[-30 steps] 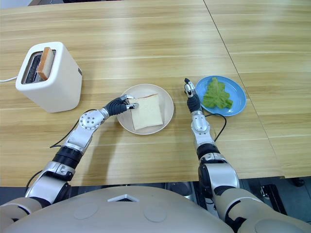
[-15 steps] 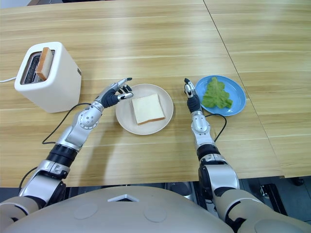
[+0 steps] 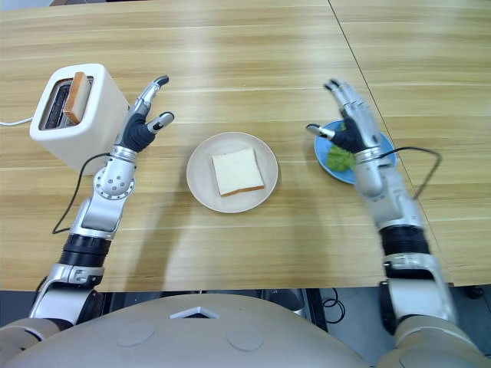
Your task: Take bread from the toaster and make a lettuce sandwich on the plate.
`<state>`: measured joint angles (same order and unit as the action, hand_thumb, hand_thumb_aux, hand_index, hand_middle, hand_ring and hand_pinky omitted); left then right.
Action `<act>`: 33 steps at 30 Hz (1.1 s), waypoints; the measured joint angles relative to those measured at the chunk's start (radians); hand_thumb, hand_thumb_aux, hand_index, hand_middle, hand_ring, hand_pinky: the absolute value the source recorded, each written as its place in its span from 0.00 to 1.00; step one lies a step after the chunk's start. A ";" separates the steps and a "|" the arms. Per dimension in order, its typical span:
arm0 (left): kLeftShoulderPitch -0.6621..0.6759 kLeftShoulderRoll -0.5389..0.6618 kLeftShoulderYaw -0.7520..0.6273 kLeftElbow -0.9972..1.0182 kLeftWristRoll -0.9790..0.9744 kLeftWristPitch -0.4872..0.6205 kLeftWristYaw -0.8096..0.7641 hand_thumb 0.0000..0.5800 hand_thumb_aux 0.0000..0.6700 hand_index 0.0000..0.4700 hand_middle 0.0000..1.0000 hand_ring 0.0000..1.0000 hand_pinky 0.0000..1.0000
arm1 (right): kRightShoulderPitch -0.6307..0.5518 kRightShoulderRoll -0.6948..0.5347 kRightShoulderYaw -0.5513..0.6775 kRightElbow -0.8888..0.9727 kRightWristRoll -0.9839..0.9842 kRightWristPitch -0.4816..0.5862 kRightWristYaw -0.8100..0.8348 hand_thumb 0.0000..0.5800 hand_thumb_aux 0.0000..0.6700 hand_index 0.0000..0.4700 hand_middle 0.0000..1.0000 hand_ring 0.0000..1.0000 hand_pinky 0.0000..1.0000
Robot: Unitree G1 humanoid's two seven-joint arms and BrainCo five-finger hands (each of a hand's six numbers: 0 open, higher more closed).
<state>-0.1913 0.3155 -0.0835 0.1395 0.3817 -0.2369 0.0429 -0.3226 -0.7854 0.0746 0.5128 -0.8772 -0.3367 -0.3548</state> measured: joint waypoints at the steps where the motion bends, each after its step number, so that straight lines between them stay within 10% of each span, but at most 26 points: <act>1: 0.003 -0.004 -0.001 0.010 0.000 -0.002 0.000 0.00 0.00 0.00 0.00 0.00 0.00 | -0.007 -0.017 0.005 0.025 -0.023 0.021 -0.004 0.00 0.00 0.00 0.00 0.00 0.00; 12: -0.009 -0.029 -0.040 0.080 0.002 -0.023 0.001 0.00 0.00 0.00 0.00 0.00 0.00 | -0.281 -0.039 0.360 0.699 -0.226 0.127 -0.115 0.00 0.00 0.00 0.00 0.00 0.00; 33: -0.038 -0.029 -0.040 0.180 0.000 -0.051 0.002 0.00 0.00 0.00 0.00 0.00 0.00 | -0.270 0.000 0.533 0.730 -0.190 0.172 -0.275 0.00 0.00 0.00 0.00 0.00 0.00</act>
<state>-0.2292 0.2864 -0.1237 0.3194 0.3815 -0.2881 0.0453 -0.5929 -0.7850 0.6076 1.2432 -1.0672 -0.1649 -0.6294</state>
